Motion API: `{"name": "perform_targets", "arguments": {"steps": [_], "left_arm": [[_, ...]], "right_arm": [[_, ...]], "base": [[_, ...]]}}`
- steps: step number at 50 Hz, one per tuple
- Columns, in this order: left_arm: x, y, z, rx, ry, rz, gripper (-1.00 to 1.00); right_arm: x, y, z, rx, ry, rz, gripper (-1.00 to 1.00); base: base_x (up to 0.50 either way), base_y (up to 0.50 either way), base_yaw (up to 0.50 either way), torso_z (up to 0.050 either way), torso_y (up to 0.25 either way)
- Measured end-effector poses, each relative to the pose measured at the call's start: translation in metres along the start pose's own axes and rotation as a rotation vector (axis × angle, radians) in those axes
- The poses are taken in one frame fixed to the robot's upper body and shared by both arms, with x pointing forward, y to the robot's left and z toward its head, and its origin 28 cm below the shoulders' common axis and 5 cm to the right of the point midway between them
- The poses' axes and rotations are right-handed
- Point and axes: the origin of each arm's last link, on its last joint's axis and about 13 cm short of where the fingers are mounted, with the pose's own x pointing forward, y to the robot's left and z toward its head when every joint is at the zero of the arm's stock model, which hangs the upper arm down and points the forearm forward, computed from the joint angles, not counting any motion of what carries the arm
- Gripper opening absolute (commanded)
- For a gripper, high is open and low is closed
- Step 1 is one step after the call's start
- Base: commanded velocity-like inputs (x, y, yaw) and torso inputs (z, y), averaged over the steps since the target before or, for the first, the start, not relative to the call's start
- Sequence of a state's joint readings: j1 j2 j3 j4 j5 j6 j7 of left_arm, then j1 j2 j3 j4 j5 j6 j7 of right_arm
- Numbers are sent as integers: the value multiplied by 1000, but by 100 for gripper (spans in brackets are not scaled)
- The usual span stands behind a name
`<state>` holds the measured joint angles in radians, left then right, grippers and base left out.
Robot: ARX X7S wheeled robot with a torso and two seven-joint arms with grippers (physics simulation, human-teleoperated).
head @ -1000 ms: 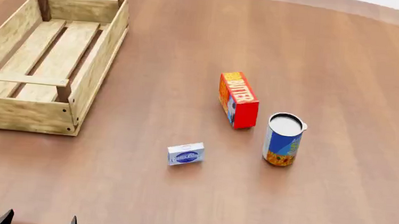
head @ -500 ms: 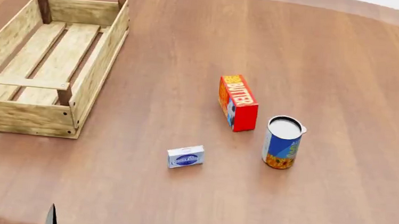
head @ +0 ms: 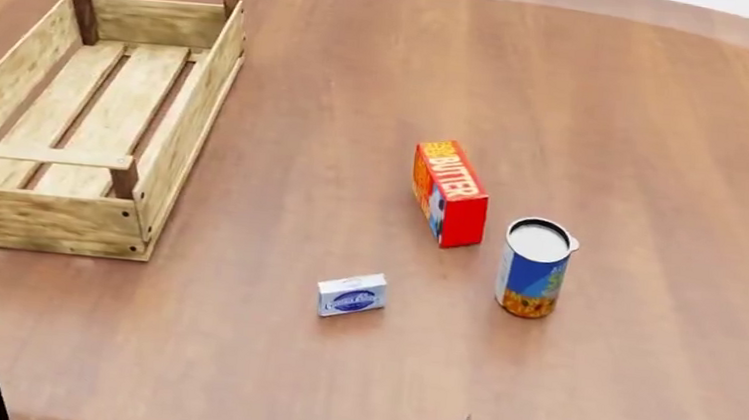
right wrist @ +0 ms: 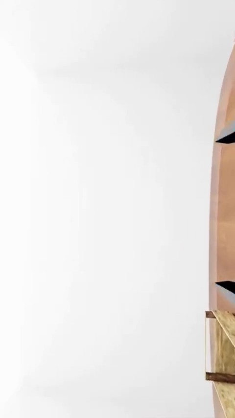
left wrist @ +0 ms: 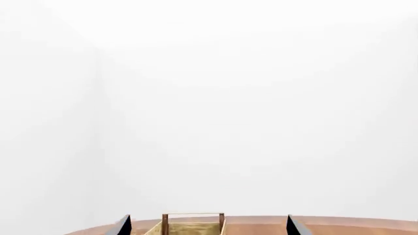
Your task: Pick up the cream cheese and put it in the tray.
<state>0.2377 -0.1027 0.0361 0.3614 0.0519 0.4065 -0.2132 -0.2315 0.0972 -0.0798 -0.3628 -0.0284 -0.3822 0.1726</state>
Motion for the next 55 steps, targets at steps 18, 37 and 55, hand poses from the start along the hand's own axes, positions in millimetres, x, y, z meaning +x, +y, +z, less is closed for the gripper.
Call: {"name": "perform_targets", "arguments": {"steps": [18,37,55], "left_arm": [[-3,1,6,0,-83,1,100],[-3,1,6,-5,-88,0,100],[-3,1,5,-6,-80,-2,100]], "right_arm": [[-4,0,7,6,-106,-24,100],[-4,2,8,16,-117,-23,100],[-4,2,7,14,-108,-23,100]], "base": [[107,318,0,0,0],[155,345,0,0,0],[152,241,0,0,0]]}}
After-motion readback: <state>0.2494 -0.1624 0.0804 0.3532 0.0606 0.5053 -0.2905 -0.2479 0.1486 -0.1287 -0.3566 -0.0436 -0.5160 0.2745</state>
